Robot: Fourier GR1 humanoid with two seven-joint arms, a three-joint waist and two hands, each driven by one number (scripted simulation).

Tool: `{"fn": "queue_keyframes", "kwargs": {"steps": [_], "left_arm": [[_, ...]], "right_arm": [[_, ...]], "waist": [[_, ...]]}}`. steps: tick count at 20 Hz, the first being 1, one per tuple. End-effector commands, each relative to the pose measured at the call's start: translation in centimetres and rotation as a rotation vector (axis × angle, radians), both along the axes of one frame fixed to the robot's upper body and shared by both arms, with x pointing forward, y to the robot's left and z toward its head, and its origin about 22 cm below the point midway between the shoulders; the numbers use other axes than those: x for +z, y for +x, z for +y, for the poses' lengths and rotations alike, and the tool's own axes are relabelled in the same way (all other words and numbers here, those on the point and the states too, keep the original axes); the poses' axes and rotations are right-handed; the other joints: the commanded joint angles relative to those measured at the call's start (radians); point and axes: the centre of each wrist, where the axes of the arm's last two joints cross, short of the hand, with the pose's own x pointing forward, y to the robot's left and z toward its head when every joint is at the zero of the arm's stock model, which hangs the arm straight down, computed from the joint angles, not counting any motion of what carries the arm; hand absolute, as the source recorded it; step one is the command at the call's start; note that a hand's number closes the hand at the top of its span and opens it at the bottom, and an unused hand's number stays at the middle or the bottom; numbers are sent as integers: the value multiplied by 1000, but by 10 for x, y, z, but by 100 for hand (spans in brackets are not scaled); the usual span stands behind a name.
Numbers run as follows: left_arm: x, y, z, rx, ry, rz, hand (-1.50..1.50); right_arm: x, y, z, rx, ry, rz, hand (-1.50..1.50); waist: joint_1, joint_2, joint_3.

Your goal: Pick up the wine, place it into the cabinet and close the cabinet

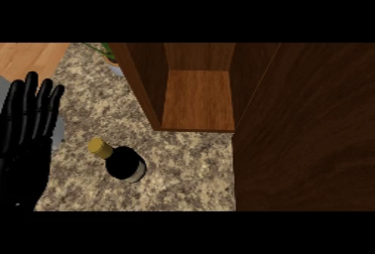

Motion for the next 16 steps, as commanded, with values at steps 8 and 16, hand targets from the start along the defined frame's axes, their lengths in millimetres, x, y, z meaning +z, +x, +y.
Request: {"fn": "queue_keyframes", "kwargs": {"steps": [8, 16], "left_arm": [[-15, 16, -18, 183, -274, 182, -150], [4, 22, -42, 198, -327, 202, -150]], "right_arm": [[-10, -29, 13, 316, -17, 189, -150], [13, -57, -5, 357, 8, 207, -150]], "waist": [[-43, 34, -2], [-29, 30, 0]]}}
